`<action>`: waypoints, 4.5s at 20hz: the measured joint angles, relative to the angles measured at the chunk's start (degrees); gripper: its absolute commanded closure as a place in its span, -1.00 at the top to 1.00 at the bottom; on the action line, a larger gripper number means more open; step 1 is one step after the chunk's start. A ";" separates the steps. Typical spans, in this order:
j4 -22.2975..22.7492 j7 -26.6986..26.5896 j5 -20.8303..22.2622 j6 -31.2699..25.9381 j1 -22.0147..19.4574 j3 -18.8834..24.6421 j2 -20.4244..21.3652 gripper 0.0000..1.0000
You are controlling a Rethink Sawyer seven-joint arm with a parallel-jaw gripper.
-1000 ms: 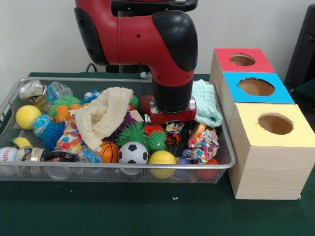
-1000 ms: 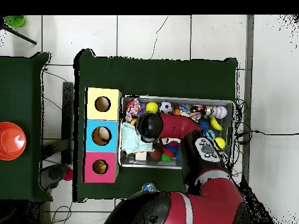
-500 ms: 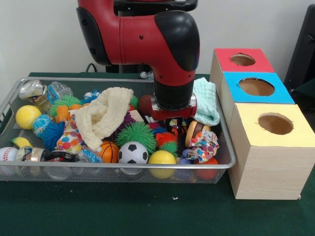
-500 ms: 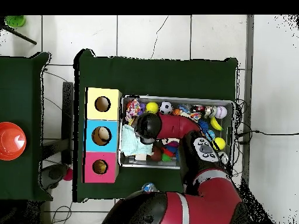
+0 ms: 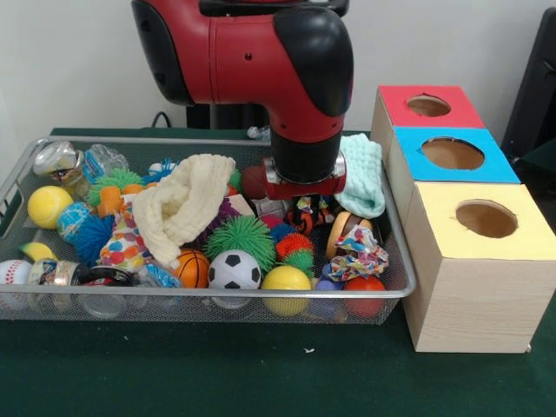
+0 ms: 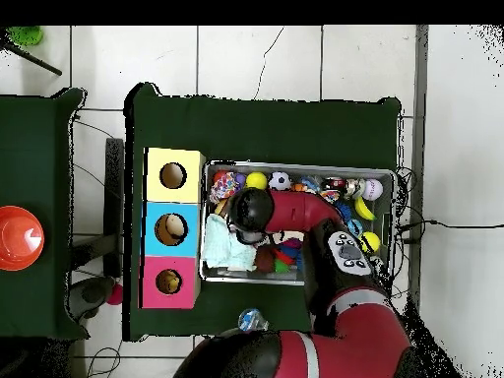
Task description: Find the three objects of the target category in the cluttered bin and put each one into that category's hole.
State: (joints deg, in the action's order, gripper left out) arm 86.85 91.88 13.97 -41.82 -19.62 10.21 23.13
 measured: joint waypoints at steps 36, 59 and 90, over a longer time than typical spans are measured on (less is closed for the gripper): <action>0.64 0.00 2.69 2.35 -7.59 8.95 11.31 -1.00; 2.82 0.00 -6.56 -3.16 -12.12 14.36 24.51 -1.00; 11.03 0.00 -13.28 -17.25 -12.18 14.36 22.18 -1.00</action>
State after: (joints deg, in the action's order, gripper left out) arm 97.89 91.88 0.69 -59.08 -31.80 24.57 45.31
